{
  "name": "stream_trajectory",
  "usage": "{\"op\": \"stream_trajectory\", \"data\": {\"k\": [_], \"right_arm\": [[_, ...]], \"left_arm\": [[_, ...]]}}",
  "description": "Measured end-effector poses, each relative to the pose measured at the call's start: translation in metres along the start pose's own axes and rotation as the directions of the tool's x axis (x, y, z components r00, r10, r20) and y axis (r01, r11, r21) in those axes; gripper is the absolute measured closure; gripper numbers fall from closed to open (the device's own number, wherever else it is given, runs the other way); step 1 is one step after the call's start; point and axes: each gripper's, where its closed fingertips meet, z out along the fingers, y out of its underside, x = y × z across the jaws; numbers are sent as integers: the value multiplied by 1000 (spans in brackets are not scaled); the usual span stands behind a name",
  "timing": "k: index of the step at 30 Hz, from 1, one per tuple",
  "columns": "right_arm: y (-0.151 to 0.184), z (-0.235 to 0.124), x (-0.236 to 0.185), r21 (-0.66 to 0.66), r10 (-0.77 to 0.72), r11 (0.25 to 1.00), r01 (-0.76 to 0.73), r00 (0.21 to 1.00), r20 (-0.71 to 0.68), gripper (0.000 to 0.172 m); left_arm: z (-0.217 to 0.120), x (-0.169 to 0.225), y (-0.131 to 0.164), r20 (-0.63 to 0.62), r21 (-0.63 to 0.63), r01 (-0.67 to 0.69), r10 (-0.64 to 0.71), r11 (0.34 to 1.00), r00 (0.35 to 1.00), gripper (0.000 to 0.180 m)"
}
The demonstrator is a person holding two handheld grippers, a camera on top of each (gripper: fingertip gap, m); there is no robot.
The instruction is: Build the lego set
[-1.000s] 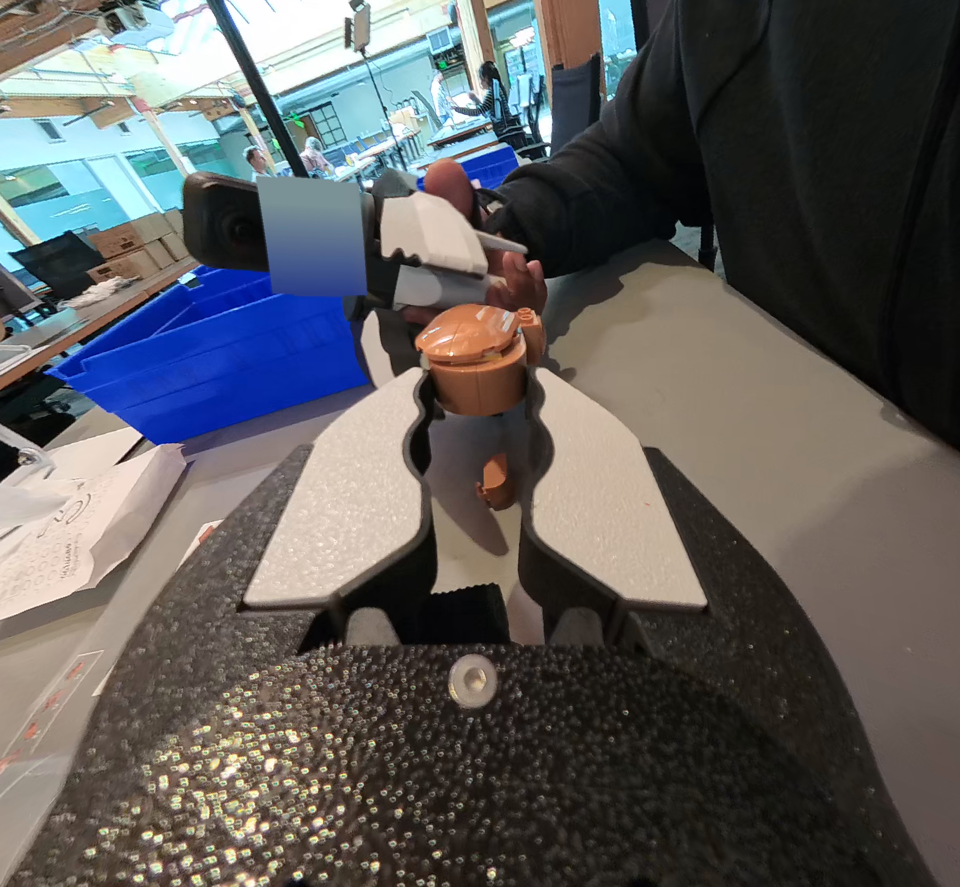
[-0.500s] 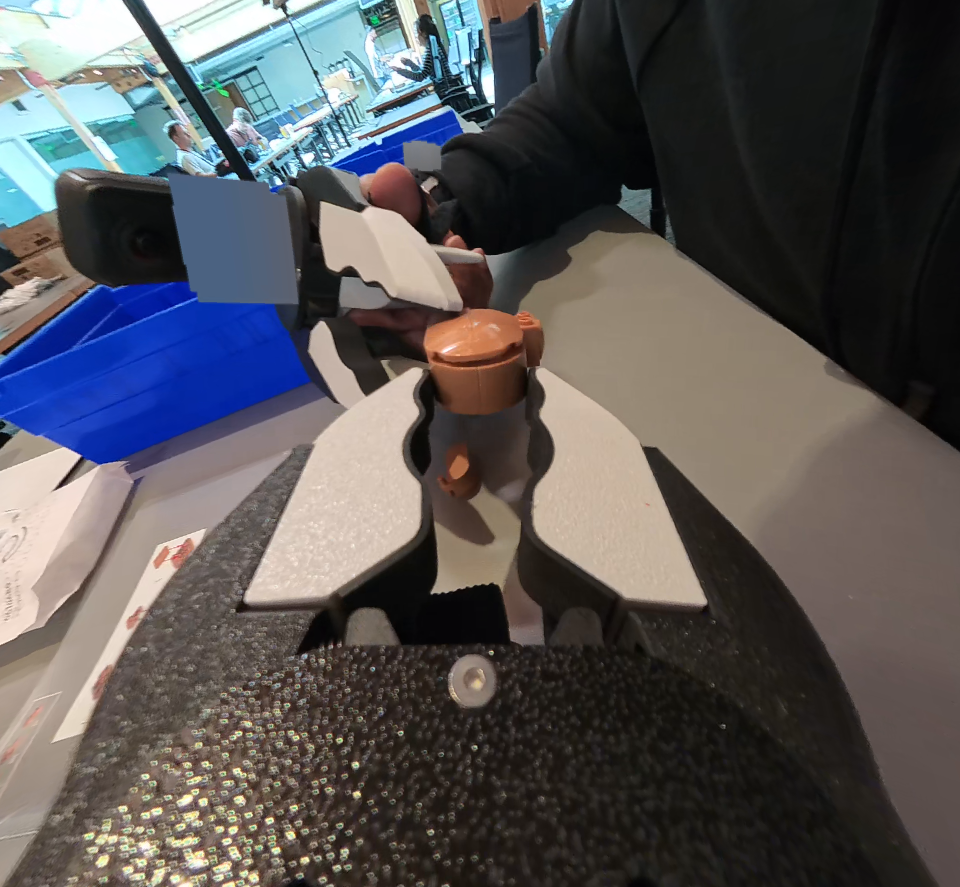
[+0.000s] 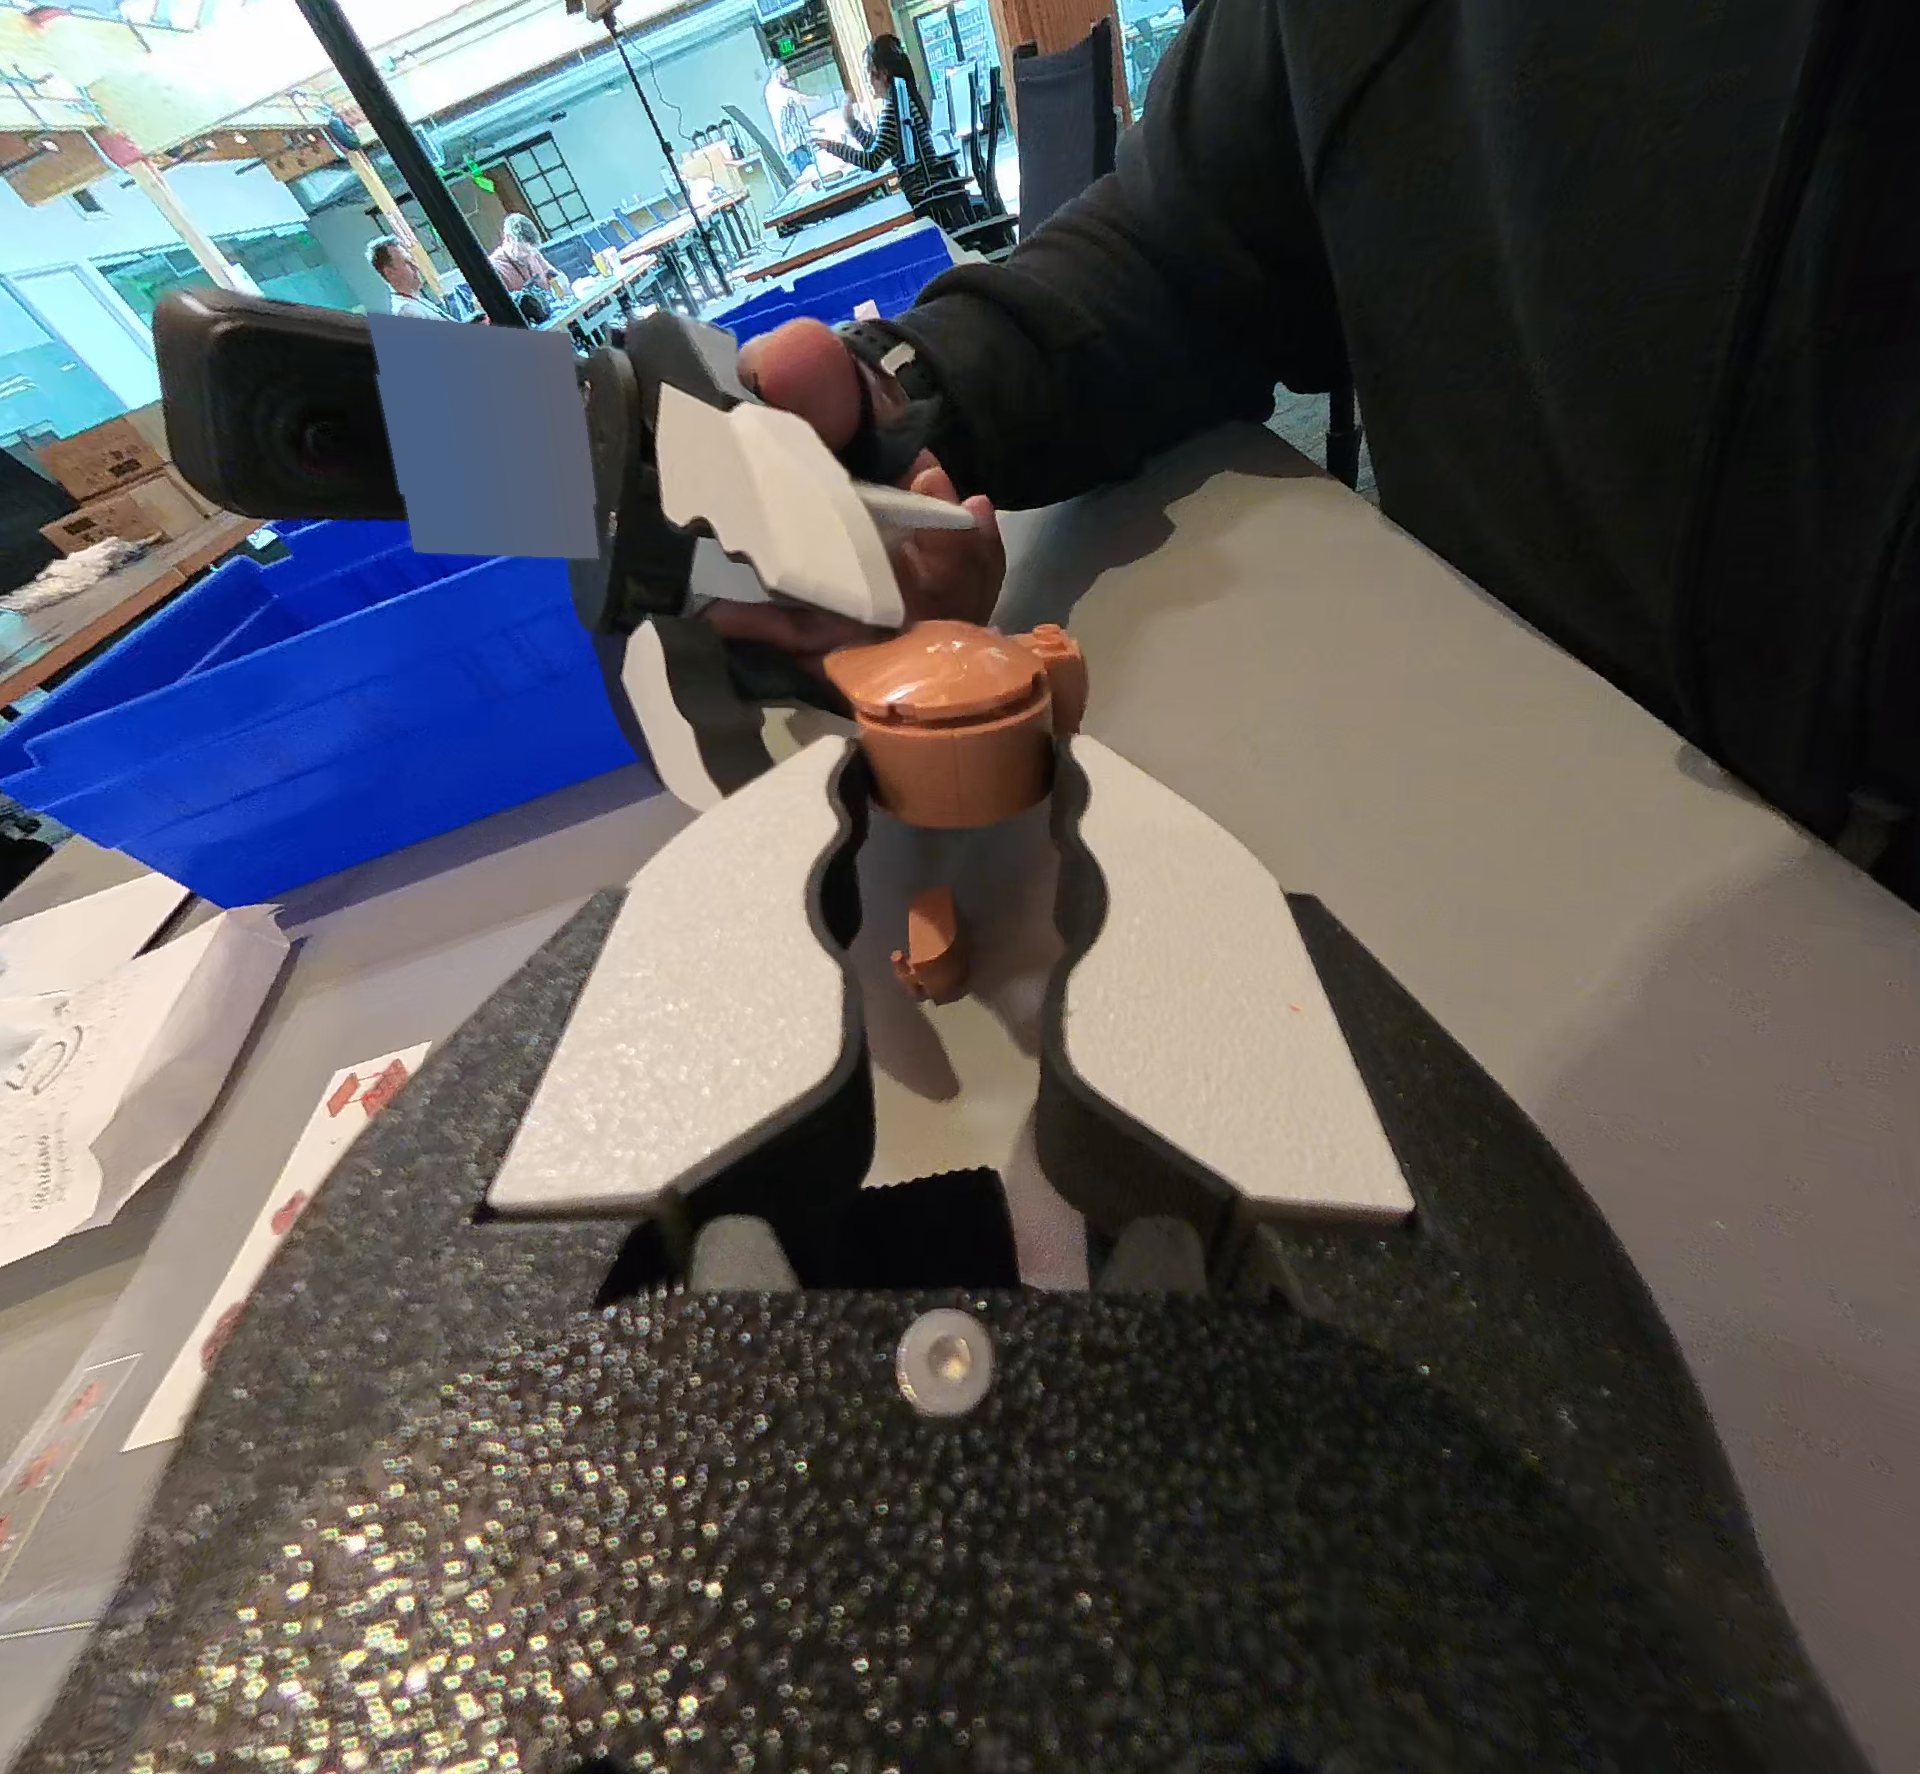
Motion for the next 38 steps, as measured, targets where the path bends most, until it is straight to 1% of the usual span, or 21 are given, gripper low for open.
{"op": "stream_trajectory", "data": {"k": [6, 11, 13, 15, 17, 19, 21, 24, 26, 30, 33, 36, 38], "right_arm": [[-3, -2, -2, 25, -16, 1000, 17, 1000, -18, 121], [-15, -10, -2, 89, -52, 994, 57, 997, -54, 122], [-20, -14, -1, 117, -93, 988, 104, 991, -95, 121], [-28, -20, -4, 149, -174, 969, 196, 973, -149, 121], [-35, -26, -5, 151, -291, 931, 333, 925, -245, 121], [-39, -32, -9, 104, -443, 858, 504, 826, -348, 124], [-38, -35, -22, 65, -568, 771, 634, 730, -381, 127], [-36, -34, -38, 15, -668, 682, 731, 631, -395, 131], [-32, -29, -38, -41, -692, 672, 739, 607, -391, 136], [-24, -16, -31, -117, -697, 692, 712, 617, -364, 137], [-20, -8, -30, -158, -709, 687, 709, 608, -357, 138], [-22, -7, -26, -187, -714, 677, 712, 574, -401, 138], [-24, -7, -23, -202, -704, 685, 700, 565, -430, 140]], "left_arm": [[0, -3, -1, 21, 13, 20, -20, 1000, 1000, 147], [-3, -10, -2, 44, 34, 48, -49, 998, 998, 147], [-4, -12, -3, 55, 49, 65, -67, 997, 996, 147], [-5, -15, -4, 66, 62, 82, -86, 995, 994, 147], [-6, -18, -7, 72, 84, 107, -113, 991, 991, 147], [-8, -22, -10, 81, 113, 134, -143, 985, 986, 147], [-10, -25, -11, 86, 133, 157, -169, 979, 982, 147], [-10, -27, -11, 98, 131, 164, -178, 978, 979, 147], [-8, -27, -10, 103, 120, 158, -171, 980, 980, 147], [-6, -25, -9, 105, 109, 152, -163, 982, 981, 147], [-5, -25, -8, 113, 99, 145, -156, 984, 981, 147], [-4, -26, -8, 119, 95, 143, -154, 985, 981, 147], [-4, -26, -7, 124, 93, 140, -151, 986, 981, 147]]}}
